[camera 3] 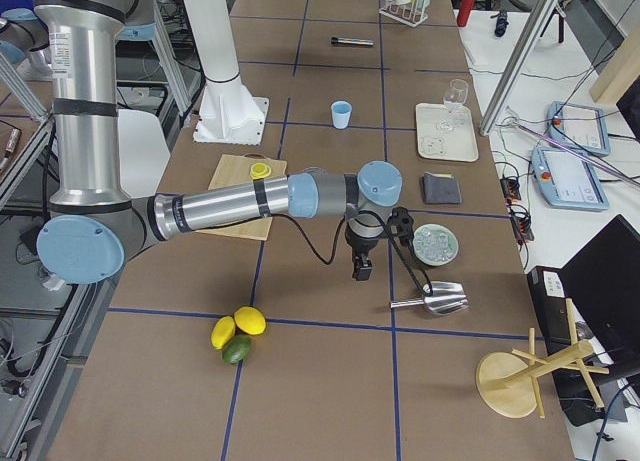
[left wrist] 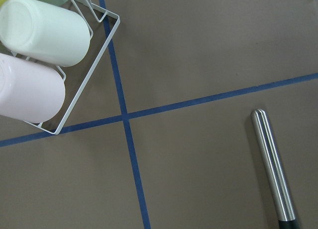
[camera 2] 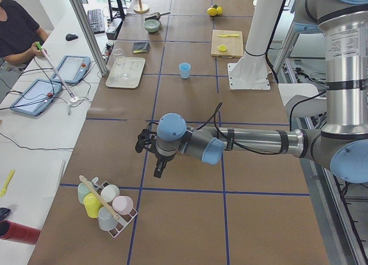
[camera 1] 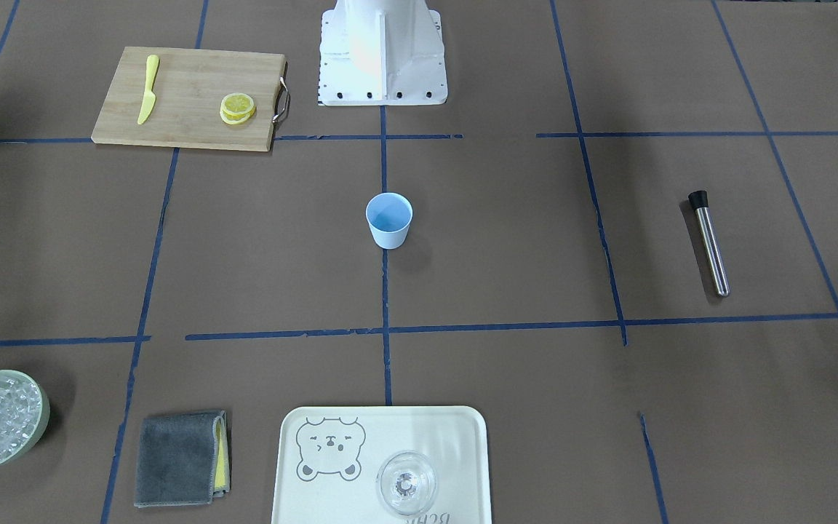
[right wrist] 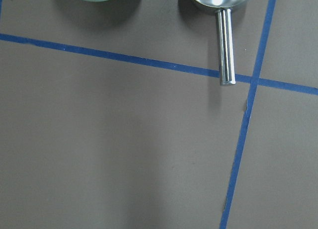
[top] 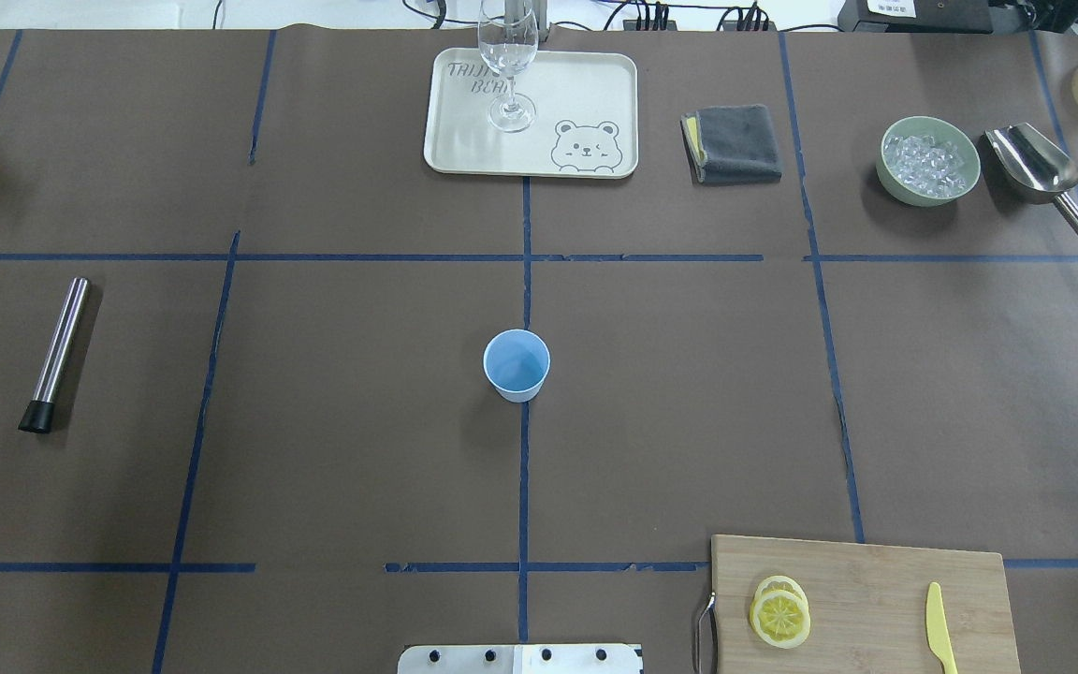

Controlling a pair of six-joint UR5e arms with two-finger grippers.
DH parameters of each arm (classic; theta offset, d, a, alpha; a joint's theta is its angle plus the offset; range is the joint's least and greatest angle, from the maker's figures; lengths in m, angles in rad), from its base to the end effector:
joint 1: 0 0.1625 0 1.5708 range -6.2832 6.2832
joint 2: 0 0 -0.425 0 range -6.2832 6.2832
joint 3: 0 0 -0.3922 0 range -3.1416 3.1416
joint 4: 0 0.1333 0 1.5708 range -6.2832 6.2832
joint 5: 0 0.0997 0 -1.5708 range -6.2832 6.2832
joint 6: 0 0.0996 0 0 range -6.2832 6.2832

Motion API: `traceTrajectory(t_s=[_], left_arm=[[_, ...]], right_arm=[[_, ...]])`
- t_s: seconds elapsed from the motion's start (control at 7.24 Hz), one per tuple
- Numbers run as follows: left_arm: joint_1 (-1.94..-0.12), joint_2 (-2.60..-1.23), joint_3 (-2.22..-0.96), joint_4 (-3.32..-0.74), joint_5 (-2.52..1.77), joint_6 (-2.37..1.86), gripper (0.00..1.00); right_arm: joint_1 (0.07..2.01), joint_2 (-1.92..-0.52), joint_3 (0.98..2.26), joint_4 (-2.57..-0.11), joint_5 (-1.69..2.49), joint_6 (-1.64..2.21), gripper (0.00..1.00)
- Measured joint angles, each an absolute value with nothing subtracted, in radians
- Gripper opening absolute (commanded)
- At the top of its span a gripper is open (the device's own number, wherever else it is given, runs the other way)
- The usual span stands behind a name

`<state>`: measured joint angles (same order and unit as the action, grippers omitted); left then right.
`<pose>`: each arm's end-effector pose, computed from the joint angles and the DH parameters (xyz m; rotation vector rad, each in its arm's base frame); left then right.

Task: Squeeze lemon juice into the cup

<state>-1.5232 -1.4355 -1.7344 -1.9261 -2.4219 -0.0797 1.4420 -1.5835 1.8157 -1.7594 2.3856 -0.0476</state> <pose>-0.0368 -0.4540 0.5961 0.3057 0.8612 0.1334 -0.0012 -0.4827 0.5611 0.0081 -0.8169 -0.1843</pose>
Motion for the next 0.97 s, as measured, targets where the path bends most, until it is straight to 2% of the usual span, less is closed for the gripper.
traceTrajectory(t_s=[0.55, 0.97], left_arm=[[-1.524, -1.438, -1.758, -1.934, -2.418, -0.080, 1.00], [-1.527, -1.423, -1.771, -1.985, -2.437, -0.094, 1.00]], right_arm=[[1.441, -1.578, 1.822, -1.754, 2.387, -0.047, 1.00], [1.355, -1.580, 1.818, -1.624, 2.504, -0.002, 1.00]])
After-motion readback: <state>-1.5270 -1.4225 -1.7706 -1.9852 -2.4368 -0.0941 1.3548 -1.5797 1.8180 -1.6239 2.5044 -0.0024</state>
